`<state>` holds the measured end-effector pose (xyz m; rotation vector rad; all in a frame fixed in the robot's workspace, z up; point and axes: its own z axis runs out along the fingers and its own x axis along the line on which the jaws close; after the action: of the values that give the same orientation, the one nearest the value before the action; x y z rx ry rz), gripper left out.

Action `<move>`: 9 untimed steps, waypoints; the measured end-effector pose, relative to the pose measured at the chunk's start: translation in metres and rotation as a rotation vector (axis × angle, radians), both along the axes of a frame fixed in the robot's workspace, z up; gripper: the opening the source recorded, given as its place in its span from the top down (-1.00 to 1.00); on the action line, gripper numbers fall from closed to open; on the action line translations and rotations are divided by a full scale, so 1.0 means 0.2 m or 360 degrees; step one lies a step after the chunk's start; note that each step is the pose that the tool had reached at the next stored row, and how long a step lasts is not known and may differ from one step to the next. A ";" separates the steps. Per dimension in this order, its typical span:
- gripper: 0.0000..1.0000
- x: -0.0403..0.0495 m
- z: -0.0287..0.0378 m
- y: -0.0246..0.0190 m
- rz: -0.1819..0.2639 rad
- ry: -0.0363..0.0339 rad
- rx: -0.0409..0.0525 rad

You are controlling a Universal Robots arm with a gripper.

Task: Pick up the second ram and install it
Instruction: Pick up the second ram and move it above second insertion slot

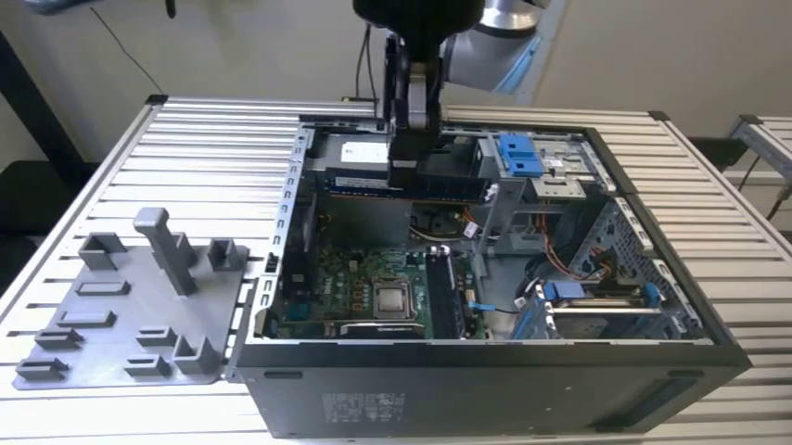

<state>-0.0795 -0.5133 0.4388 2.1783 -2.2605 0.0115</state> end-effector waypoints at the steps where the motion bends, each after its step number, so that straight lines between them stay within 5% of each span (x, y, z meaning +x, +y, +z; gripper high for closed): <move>1: 0.73 0.012 0.000 0.000 0.0000 0.0000 0.0000; 9: 0.73 0.106 0.000 0.000 0.0000 0.0002 0.0000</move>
<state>-0.0583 -0.5133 0.4388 2.1778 -2.2601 0.0103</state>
